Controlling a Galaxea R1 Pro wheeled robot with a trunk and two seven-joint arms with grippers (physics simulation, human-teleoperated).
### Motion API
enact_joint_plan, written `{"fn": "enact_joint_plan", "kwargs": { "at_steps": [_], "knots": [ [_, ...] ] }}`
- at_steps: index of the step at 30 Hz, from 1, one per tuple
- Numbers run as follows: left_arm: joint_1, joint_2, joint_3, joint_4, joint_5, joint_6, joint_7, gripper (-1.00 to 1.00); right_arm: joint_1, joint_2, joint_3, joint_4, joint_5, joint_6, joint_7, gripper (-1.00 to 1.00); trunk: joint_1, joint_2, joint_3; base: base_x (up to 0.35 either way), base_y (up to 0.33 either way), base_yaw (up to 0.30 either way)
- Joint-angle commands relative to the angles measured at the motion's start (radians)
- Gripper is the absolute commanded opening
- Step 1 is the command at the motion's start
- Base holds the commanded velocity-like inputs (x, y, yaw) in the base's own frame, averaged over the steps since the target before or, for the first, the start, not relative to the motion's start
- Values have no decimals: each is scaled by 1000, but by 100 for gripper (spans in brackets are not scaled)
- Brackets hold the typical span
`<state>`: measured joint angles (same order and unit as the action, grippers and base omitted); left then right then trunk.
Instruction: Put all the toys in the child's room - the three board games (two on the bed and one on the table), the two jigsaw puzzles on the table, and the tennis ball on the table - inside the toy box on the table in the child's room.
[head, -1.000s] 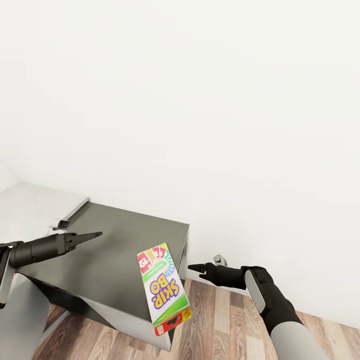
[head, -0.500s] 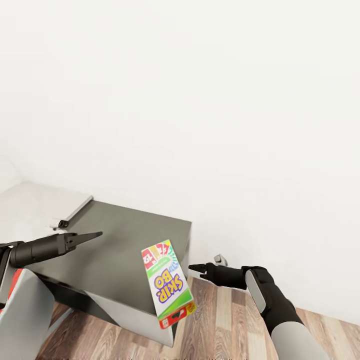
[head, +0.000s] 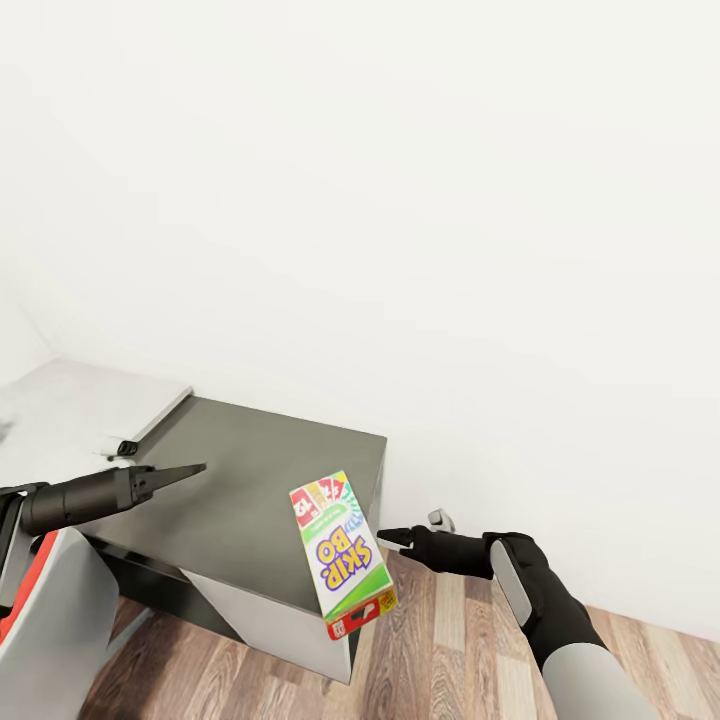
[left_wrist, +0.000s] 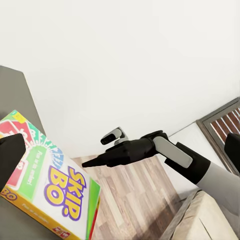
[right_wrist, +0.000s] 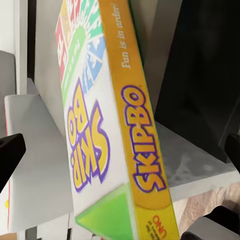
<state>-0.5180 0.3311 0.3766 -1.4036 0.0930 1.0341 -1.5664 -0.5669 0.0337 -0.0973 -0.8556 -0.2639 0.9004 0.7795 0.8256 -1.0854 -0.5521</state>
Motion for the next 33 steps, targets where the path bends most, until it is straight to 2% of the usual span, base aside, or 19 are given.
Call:
{"fn": "enact_joint_plan", "kwargs": {
  "at_steps": [1,9,28,33],
  "knots": [
    [-1,0,0,0,-1,11,-4,100,-1,1,-4,0,3,4,4,100,0,-1,-1,-3,58,0],
    [-1,-1,-1,0,-1,11,-4,100,-1,4,-4,0,3,3,4,100,0,-1,-1,-1,97,0],
    [-1,-3,-1,-19,-1,11,-4,100,-1,3,-3,0,3,3,4,100,0,-1,-1,0,6,0],
    [-1,-3,-1,-23,-1,11,-4,100,-1,4,-3,0,4,3,4,100,19,-36,-17,0,0,0]
  ]
}}
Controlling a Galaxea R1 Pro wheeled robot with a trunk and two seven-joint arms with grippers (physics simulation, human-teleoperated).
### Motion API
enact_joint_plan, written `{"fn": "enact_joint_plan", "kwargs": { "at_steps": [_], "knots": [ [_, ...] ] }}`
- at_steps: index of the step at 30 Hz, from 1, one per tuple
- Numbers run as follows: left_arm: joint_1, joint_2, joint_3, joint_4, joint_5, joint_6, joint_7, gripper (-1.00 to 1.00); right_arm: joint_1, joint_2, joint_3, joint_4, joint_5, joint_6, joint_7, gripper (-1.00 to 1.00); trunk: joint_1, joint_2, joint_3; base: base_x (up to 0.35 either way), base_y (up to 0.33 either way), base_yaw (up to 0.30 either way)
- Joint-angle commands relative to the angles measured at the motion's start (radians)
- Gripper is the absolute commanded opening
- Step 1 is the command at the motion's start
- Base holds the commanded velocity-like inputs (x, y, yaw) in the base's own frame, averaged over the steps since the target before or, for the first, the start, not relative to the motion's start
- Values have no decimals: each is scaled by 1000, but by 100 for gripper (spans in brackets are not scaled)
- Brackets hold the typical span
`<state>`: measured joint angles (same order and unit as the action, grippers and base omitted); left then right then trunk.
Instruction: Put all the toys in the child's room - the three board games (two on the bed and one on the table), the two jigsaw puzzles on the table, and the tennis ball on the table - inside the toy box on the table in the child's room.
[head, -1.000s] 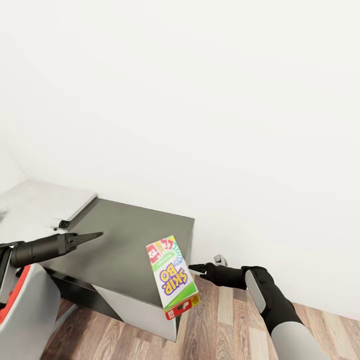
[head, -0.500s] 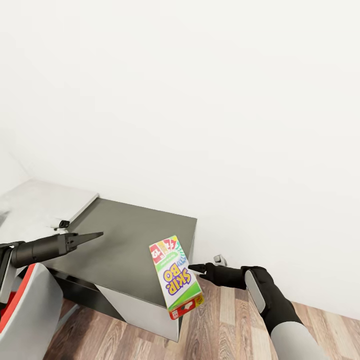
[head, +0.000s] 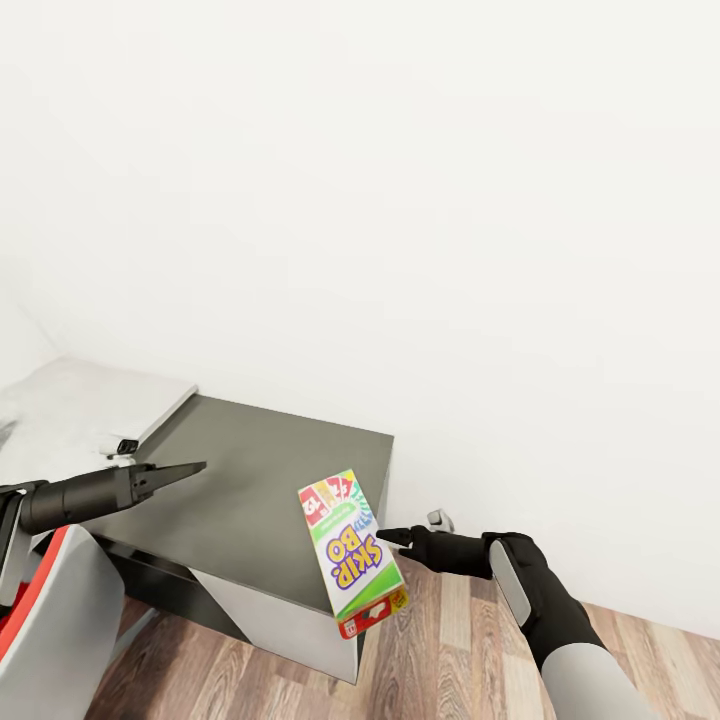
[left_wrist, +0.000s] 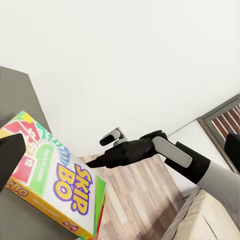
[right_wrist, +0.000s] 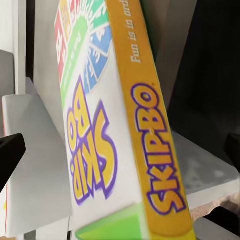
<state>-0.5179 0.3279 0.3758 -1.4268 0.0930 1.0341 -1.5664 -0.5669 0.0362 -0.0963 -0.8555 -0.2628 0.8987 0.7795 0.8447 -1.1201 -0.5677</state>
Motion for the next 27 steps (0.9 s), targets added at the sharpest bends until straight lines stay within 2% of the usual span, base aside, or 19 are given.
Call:
{"fn": "enact_joint_plan", "kwargs": {
  "at_steps": [1,13,27],
  "knots": [
    [-1,0,0,-1,-1,11,-4,100,-1,2,-4,0,3,5,4,100,4,-8,-4,0,0,0],
    [-1,0,1,-1,-1,11,-4,100,-1,3,-3,0,4,5,4,100,50,-92,-42,0,0,0],
    [-1,0,1,-2,-1,11,-4,100,-1,5,-3,0,4,5,4,100,50,-92,-42,0,0,0]
  ]
}}
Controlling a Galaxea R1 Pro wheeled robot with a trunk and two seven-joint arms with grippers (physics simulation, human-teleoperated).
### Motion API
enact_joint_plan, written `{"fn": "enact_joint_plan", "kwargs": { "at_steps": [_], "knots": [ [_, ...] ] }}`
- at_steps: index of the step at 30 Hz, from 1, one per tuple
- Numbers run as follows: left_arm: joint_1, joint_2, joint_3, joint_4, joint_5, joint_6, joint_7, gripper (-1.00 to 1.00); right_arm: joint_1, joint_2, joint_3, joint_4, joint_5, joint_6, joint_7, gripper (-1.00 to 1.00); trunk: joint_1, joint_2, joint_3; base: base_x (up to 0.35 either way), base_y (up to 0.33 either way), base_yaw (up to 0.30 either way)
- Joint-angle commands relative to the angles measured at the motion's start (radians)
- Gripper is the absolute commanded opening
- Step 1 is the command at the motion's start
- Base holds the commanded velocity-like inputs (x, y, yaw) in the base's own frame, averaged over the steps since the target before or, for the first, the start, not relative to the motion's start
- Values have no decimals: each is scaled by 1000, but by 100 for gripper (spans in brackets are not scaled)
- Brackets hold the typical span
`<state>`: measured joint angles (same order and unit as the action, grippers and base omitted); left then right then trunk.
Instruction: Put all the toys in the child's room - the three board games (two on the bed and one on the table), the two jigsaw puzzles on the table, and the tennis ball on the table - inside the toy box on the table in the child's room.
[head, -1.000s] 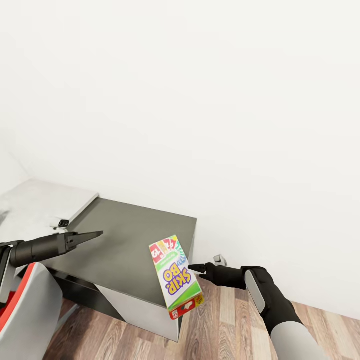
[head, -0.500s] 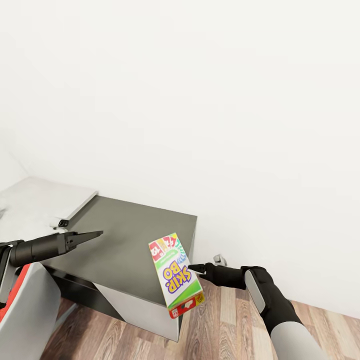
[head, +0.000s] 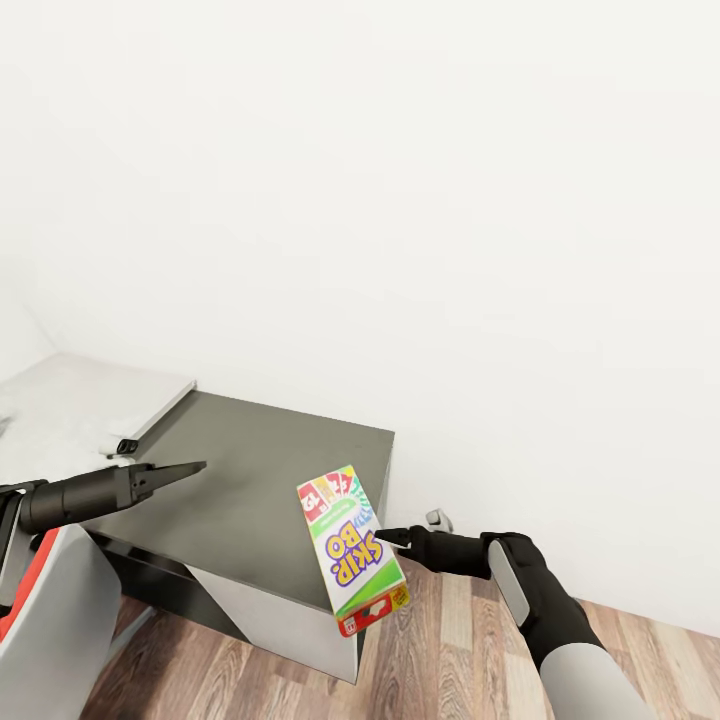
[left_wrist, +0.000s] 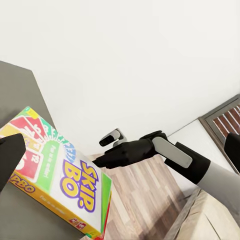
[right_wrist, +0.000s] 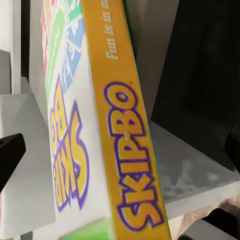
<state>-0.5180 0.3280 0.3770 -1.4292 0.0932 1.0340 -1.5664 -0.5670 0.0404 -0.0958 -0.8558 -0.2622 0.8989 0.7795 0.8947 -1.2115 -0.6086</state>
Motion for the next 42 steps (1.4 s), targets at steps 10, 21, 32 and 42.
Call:
{"fn": "enact_joint_plan", "kwargs": {
  "at_steps": [10,21,32,42],
  "knots": [
    [-1,0,0,0,-1,11,-4,100,-1,2,-4,0,3,5,4,100,0,-1,-1,-84,35,0],
    [-1,0,-1,0,-1,11,-4,100,-1,2,-4,0,3,5,4,100,0,-1,-1,-34,20,0],
    [-1,-1,0,0,-1,11,-4,100,-1,1,6,0,3,3,4,100,0,-1,-1,-75,44,0],
    [-1,0,0,0,-1,11,-4,100,-1,-2,32,0,3,3,4,-100,0,-1,-1,-8,2,0]
  ]
}}
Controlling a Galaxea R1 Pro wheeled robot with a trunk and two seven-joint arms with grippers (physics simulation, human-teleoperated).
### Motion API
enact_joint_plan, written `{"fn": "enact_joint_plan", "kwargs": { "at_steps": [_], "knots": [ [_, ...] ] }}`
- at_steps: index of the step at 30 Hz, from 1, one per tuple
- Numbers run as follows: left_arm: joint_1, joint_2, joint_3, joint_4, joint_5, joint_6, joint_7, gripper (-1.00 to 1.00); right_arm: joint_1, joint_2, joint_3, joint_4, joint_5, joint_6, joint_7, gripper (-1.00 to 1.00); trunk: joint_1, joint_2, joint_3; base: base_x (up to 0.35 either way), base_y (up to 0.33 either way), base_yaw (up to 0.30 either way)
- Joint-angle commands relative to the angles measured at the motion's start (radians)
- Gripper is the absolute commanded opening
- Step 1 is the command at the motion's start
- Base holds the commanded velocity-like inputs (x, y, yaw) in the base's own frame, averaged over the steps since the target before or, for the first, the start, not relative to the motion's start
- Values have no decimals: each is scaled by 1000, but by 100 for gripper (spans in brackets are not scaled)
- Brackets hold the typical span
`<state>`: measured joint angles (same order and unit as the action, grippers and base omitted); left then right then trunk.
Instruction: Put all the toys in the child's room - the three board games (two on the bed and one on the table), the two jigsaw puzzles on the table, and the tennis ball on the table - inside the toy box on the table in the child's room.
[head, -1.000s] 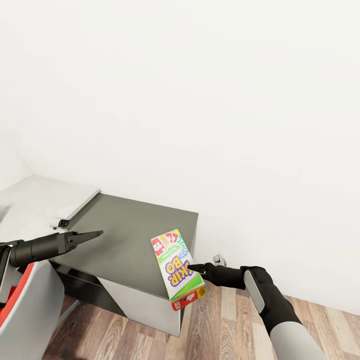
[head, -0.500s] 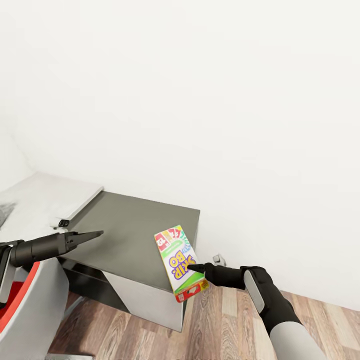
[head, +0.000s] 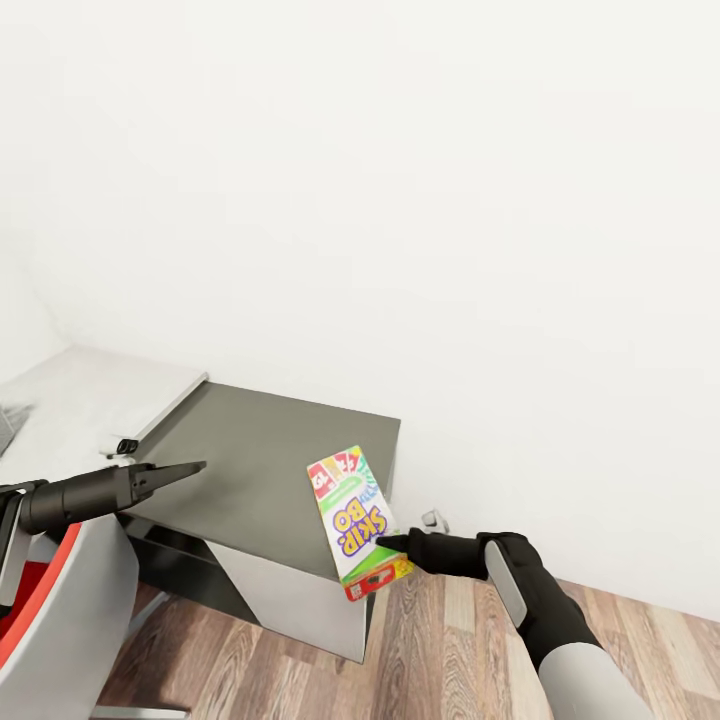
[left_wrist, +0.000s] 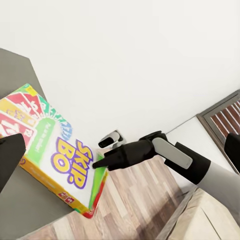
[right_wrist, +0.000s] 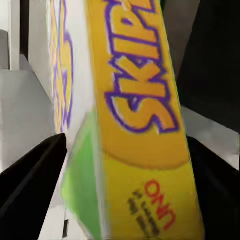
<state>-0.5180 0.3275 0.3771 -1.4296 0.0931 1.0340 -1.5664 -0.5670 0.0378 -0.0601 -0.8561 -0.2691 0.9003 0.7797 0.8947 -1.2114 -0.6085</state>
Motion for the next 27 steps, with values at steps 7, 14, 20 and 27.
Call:
{"fn": "enact_joint_plan", "kwargs": {
  "at_steps": [7,14,20,27],
  "knots": [
    [0,1,0,0,0,11,-4,100,-1,-3,-3,0,8,2,5,-100,0,-1,-1,-8,0,0],
    [0,2,-1,0,0,11,-4,100,-1,-4,-3,0,8,2,6,-100,-19,34,15,0,0,0],
    [0,1,-2,0,-1,12,-4,100,-1,-5,-4,0,8,-2,7,-100,-42,76,34,0,0,0],
    [0,1,-3,0,-1,12,-4,100,0,-7,-11,0,-3,-5,7,-100,-69,125,55,0,0,0]
  ]
}}
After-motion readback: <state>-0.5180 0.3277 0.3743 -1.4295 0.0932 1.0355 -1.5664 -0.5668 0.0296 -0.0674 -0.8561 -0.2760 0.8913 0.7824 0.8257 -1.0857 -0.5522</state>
